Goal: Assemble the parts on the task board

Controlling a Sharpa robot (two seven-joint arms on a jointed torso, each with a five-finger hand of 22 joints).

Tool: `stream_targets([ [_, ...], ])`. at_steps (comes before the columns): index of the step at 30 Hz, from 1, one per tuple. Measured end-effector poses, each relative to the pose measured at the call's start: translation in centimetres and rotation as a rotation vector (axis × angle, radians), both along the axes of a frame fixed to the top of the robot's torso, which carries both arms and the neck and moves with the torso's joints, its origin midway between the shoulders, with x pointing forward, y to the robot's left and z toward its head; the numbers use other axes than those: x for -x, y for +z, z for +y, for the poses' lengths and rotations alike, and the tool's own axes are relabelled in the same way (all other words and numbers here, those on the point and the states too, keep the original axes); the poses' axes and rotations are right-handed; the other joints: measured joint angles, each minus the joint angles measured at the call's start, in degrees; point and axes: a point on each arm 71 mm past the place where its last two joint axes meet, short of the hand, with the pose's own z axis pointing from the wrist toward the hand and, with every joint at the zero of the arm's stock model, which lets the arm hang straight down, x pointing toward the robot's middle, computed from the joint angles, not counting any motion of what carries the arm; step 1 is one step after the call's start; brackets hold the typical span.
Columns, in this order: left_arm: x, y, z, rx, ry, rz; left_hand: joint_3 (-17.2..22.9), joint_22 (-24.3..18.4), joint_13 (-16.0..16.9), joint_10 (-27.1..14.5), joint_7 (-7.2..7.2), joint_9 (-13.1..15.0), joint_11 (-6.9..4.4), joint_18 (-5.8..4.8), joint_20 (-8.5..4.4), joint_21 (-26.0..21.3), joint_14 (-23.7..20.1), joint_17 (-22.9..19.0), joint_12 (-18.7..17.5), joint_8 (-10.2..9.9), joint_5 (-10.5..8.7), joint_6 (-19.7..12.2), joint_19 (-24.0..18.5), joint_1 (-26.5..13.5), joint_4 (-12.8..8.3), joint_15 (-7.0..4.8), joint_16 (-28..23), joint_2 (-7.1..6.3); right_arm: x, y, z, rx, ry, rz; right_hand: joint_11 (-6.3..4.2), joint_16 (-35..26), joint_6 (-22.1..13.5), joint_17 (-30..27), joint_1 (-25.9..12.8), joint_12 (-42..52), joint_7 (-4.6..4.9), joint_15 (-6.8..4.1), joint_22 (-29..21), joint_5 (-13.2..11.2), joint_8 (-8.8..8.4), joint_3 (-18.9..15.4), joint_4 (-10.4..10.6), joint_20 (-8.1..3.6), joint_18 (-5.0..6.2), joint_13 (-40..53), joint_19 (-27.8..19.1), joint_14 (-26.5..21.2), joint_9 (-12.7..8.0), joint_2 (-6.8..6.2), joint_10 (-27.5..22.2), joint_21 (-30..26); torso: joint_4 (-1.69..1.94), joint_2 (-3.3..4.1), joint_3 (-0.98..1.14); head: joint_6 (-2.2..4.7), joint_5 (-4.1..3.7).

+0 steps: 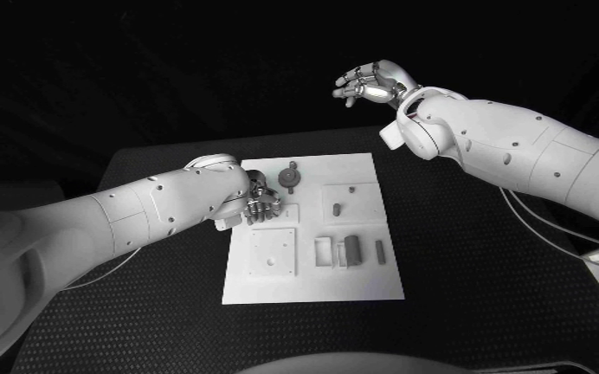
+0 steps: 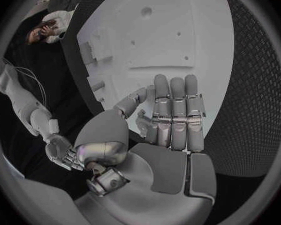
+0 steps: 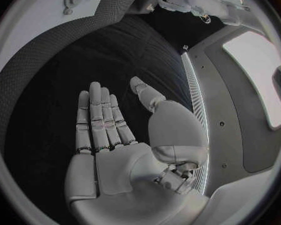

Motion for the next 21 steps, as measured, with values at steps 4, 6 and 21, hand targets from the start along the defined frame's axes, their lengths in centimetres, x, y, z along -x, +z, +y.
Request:
stream_targets([
  [4,-0.03,-0.01,-0.07,-0.001,-0.001,0.0,-0.01,0.35,0.24,0.21,-0.05,0.06,-0.01,0.0,-0.24,0.0,0.0,-0.12,0.45,0.0,0.0,0.04,0.24,0.01,0.0,0.0,0.58,0.01,0.02,0.0,0.05,0.0,0.001,0.0,0.0,0.0,0.0,0.0,0.0,0.0,0.0,0.0,0.05,0.0,0.0,0.0,0.0,0.0,0.0,-0.06,0.0,0.0,0.0,0.0,0.0,-0.05,0.0,0.0,0.0,-0.04,-0.02],
  [6,-0.03,-0.01,-0.07,-0.002,-0.001,0.0,-0.01,0.37,0.25,0.3,-0.1,0.12,-0.1,0.0,-0.31,0.0,0.0,-0.17,0.45,0.0,0.0,0.09,0.32,0.02,0.0,0.0,0.71,0.01,0.02,0.0,0.06,0.0,0.002,0.0,0.0,-0.01,0.0,0.0,0.0,0.0,0.0,0.0,0.05,0.0,0.0,0.0,0.0,0.0,0.0,-0.06,0.0,0.0,-0.05,0.0,0.0,-0.22,0.0,-0.01,0.0,-0.05,-0.03],
  [21,-0.18,-0.08,0.17,0.003,-0.002,0.006,0.17,1.1,0.59,0.17,-0.22,0.44,-0.3,0.0,-0.31,0.0,0.0,-0.61,0.94,0.18,-0.06,0.19,0.31,-0.54,0.17,0.0,1.74,0.58,-0.01,-0.01,0.04,0.002,0.001,0.0,0.0,-0.23,0.0,0.11,0.0,0.0,0.0,0.0,0.04,0.0,0.0,0.0,0.0,0.09,0.0,-0.26,-0.33,0.0,-0.11,0.0,0.0,-0.22,0.0,-0.02,0.0,-0.02,0.03],
])
